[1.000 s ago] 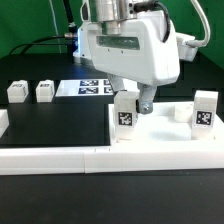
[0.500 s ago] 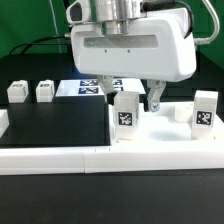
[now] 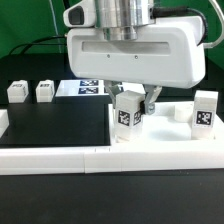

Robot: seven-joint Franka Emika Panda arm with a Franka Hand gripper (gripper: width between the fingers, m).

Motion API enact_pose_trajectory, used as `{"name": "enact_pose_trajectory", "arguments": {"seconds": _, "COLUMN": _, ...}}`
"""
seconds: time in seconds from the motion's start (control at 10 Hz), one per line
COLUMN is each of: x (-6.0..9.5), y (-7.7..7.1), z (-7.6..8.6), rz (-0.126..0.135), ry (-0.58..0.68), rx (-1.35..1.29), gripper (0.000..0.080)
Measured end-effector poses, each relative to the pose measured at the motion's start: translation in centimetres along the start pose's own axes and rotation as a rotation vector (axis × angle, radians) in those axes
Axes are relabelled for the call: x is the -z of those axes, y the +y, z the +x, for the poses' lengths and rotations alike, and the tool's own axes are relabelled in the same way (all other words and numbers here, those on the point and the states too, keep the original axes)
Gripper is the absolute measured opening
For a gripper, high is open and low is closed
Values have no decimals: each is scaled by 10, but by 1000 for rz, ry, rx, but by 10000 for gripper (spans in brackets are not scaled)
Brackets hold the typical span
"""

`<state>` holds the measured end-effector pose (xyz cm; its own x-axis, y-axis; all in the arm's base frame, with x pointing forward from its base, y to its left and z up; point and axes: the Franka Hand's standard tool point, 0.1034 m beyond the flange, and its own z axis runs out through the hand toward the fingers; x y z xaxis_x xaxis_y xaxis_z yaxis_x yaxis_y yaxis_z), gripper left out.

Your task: Assemble square table

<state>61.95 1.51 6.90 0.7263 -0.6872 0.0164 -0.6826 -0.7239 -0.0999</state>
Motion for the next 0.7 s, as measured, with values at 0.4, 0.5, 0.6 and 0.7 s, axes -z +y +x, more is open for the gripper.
{"name": "enact_pose_trajectory", "arguments": {"seconds": 0.4, "x": -2, "y": 3, "z": 1, "rz": -2, "ry": -6, "rx": -380, "gripper": 296}}
{"name": "enact_pose_trajectory", "arguments": {"seconds": 0.5, "x": -2, "y": 3, "z": 4, "rz": 7, "ry": -25, "rx": -569, "gripper": 295}}
{"name": "enact_pose_trajectory", "arguments": {"seconds": 0.6, "x": -3, "y": 3, "z": 5, "rz": 26, "ry": -48, "rx": -750, "gripper": 295}}
{"name": "enact_pose_trajectory", "arguments": {"seconds": 0.7, "x": -2, "y": 4, "z": 7, "rz": 54, "ry": -83, "rx": -927, "gripper": 294}}
